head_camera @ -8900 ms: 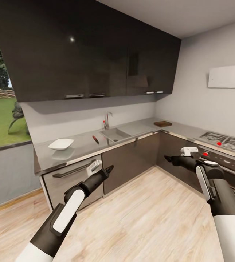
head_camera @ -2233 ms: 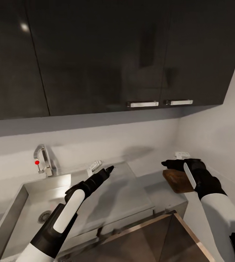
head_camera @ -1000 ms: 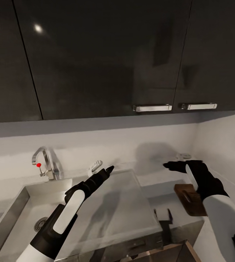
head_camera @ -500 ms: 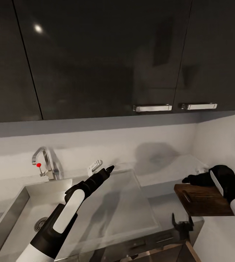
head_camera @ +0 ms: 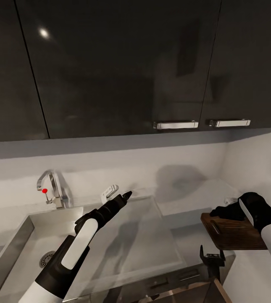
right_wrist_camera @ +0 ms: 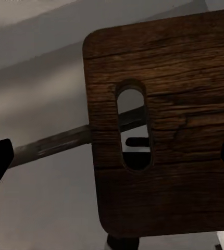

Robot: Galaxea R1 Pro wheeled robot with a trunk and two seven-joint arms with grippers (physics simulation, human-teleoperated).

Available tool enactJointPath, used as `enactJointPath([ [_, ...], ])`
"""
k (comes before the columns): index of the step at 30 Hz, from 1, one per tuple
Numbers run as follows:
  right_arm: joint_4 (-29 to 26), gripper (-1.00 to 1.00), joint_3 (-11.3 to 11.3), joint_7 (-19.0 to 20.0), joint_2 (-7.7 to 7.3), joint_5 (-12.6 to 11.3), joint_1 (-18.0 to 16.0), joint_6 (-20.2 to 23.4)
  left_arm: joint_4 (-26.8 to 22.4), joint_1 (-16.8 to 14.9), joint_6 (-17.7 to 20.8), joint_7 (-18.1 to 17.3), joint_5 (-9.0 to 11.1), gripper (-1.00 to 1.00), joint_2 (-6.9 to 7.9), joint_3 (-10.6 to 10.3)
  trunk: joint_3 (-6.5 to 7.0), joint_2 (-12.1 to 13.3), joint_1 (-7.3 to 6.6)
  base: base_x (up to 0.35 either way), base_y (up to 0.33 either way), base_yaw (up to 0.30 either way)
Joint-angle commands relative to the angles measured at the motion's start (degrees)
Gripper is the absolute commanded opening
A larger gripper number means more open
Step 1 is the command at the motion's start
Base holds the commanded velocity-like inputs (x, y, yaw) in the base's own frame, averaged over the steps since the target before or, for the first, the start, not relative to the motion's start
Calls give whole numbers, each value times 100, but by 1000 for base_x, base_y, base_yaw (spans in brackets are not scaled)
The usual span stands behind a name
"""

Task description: In the kitchen, take the Vidalia onion out of the sink, dice it on the chopping board with the paring knife, put the diced onion into the bowl on the countertop, then place both the paring knife and the chopping board into the sink.

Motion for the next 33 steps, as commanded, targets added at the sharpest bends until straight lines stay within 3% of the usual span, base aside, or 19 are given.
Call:
enactJointPath([
  [1,-23,100,-10,22,21,39,-2,15,-7,-3,7,48,57,100,-2,-3,-3,-5,2,0,0,0],
  [4,-60,100,-10,-89,198,45,-28,2,-7,-4,7,48,96,100,-2,-4,-9,-5,2,0,0,28],
  [10,-69,100,-32,-1164,645,10,-172,-48,-37,-4,7,55,243,100,3,-5,-40,-5,2,0,0,79],
  [21,-70,100,-31,-1436,761,1,-189,-116,-144,-4,7,56,267,100,12,-4,-124,-5,2,0,0,105],
  [33,-70,100,-52,-1449,732,-13,-200,-274,-148,-4,7,56,268,100,13,-4,-219,-5,2,0,0,110],
])
